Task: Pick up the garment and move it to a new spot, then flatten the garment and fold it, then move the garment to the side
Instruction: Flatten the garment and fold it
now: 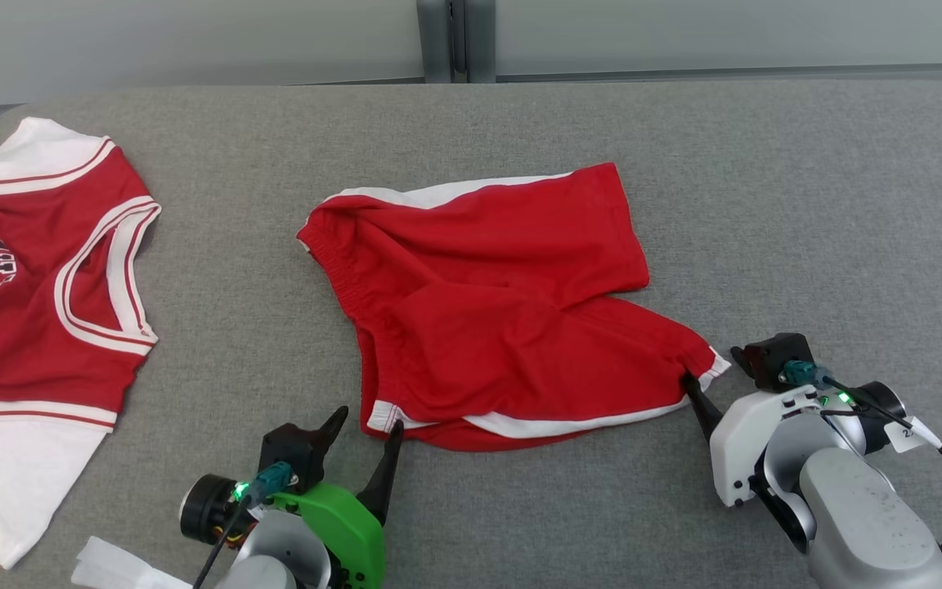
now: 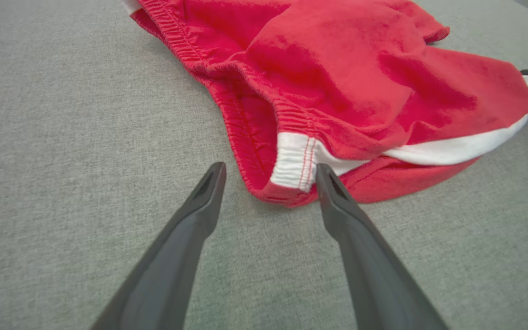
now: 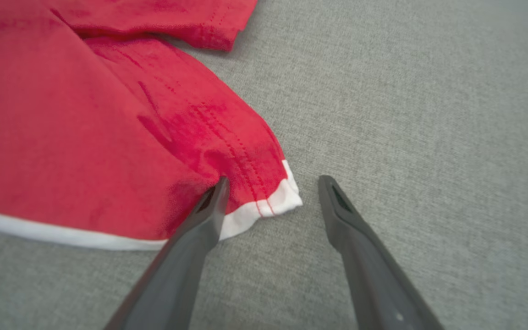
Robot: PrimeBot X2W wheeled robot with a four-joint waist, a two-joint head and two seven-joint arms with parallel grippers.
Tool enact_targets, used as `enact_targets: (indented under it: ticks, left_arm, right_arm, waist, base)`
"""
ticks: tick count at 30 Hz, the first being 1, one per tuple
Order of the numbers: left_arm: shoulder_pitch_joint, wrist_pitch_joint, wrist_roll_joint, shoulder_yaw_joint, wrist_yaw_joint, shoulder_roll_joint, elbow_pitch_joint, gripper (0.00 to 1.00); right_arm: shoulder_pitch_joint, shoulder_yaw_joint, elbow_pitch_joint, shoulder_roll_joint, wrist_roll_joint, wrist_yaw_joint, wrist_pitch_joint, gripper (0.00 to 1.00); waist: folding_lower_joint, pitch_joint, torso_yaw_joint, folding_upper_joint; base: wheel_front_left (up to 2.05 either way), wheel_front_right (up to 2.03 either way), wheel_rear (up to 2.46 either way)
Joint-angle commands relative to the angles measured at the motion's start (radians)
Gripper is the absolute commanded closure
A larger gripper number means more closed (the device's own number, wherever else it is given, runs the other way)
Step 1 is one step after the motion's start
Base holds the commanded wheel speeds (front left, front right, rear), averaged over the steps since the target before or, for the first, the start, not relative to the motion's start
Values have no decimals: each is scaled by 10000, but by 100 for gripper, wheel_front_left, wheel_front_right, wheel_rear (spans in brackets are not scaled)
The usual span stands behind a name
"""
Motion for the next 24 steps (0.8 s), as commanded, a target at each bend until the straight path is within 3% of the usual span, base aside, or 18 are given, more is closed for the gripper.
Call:
enact_targets:
  ticks: [1,13,14,15,16,17,21,24]
  left_arm:
    - [-179,-44,-36,13,11,67,82,0]
    - [-382,-332,-187,-184,11,91,293,0]
    - [-387,-297,-242,-206,11,89,278,23]
    - [-395,-241,-285,-253,10,101,277,78]
    - [-404,-250,-252,-319,9,173,262,100]
    - [-392,-207,-260,-440,9,232,267,100]
    - [-142,-298,-721,-661,8,432,-11,100]
    - [170,-248,-1363,-525,7,531,-1024,100]
  right_arm:
    - [-66,84,162,-34,70,-14,-76,0]
    - [-367,723,797,-66,514,-14,-371,0]
    - [-394,772,847,-49,588,-14,-380,0]
    - [-407,841,878,-20,659,-14,-394,23]
    - [-410,967,905,44,785,-10,-430,63]
    - [-377,1149,916,113,983,-3,-391,100]
    - [-251,1428,635,115,2212,-7,-504,100]
    - [22,1136,-577,-4,3625,-7,-823,100]
  waist:
    - [0,23,-28,0]
    - [0,192,-161,0]
    - [0,201,-174,0]
    - [0,205,-187,0]
    - [0,191,-222,0]
    - [0,179,-256,0]
    - [0,-12,-437,0]
    - [0,-198,-588,0]
  base:
    - [0,0,0]
    - [0,0,0]
    - [0,0,0]
    - [0,0,0]
    - [0,0,0]
    - [0,0,0]
    - [0,0,0]
    - [0,0,0]
